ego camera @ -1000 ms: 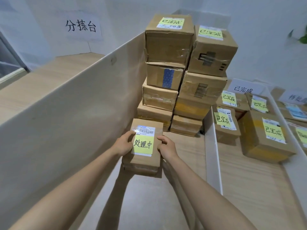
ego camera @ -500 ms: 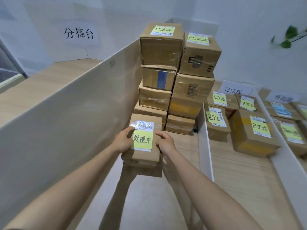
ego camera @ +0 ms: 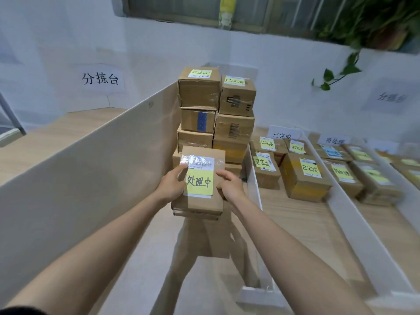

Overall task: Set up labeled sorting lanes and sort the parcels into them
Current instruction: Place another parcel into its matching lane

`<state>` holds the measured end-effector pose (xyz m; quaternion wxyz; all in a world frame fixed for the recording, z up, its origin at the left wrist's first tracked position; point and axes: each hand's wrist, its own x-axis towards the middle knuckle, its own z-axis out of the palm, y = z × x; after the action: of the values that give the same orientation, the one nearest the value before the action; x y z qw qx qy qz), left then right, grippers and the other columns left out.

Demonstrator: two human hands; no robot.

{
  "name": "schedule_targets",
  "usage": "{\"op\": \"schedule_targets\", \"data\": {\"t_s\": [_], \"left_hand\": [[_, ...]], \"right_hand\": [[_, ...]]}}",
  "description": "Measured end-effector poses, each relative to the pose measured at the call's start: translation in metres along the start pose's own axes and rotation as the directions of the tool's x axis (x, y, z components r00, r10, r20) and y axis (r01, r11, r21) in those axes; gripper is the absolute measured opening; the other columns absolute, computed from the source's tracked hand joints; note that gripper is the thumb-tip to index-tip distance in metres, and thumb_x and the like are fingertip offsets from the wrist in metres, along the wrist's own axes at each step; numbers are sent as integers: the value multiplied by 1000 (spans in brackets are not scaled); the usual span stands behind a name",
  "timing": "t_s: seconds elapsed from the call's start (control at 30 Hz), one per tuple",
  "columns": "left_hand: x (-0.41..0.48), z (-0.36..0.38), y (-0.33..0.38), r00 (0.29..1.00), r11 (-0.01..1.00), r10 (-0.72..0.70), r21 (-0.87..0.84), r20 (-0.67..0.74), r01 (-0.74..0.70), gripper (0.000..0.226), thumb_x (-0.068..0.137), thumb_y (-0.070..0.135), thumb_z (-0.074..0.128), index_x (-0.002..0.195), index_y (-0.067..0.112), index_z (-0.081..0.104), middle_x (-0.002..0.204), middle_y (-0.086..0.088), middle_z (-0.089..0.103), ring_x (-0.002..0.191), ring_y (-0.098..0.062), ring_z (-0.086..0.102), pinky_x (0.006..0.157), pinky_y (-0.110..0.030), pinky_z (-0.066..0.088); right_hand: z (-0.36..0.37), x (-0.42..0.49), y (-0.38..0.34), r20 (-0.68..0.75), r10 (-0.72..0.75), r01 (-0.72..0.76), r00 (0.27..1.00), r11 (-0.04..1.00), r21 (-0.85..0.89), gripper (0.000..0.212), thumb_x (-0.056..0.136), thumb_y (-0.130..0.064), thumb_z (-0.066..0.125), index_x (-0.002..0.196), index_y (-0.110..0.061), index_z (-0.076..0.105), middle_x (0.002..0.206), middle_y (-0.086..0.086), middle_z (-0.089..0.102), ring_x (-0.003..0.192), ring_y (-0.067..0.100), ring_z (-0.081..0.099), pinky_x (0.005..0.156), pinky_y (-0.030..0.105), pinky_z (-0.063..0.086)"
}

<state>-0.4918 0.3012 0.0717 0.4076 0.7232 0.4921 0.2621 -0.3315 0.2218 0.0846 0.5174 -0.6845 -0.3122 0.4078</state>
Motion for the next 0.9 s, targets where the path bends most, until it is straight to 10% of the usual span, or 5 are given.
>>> {"op": "schedule_targets", "data": {"t_s": [0.33, 0.5, 0.9], "left_hand": [[-62, 17, 74, 988, 986, 149, -83, 42, -145, 63, 86, -7, 40, 139, 27, 45, 137, 3, 49, 126, -21, 44, 85, -23, 41], [-83, 41, 113, 966, 969, 230, -125, 117, -215, 60, 89, -6, 42, 140, 26, 45, 141, 1, 47, 131, -22, 40, 85, -24, 46], [-137, 151, 216, 883, 913, 396, -209, 253, -350, 56, 85, -8, 46, 132, 22, 51, 135, -7, 52, 124, -24, 47, 91, -31, 47]], "right_hand": [[-61, -83, -23, -173, -103, 123, 980, 987, 106, 38, 88, 8, 46, 114, -15, 62, 104, -2, 60, 70, 9, 52, 47, 12, 38], [-103, -113, -25, -264, -103, 154, 959, 971, 181, 32, 87, 5, 51, 104, -20, 63, 112, 2, 66, 92, 18, 62, 69, 28, 52], [-243, -192, -13, -511, -91, 234, 855, 946, 223, 31, 87, 3, 54, 111, -13, 66, 111, 5, 69, 83, 17, 65, 64, 27, 56]]}}
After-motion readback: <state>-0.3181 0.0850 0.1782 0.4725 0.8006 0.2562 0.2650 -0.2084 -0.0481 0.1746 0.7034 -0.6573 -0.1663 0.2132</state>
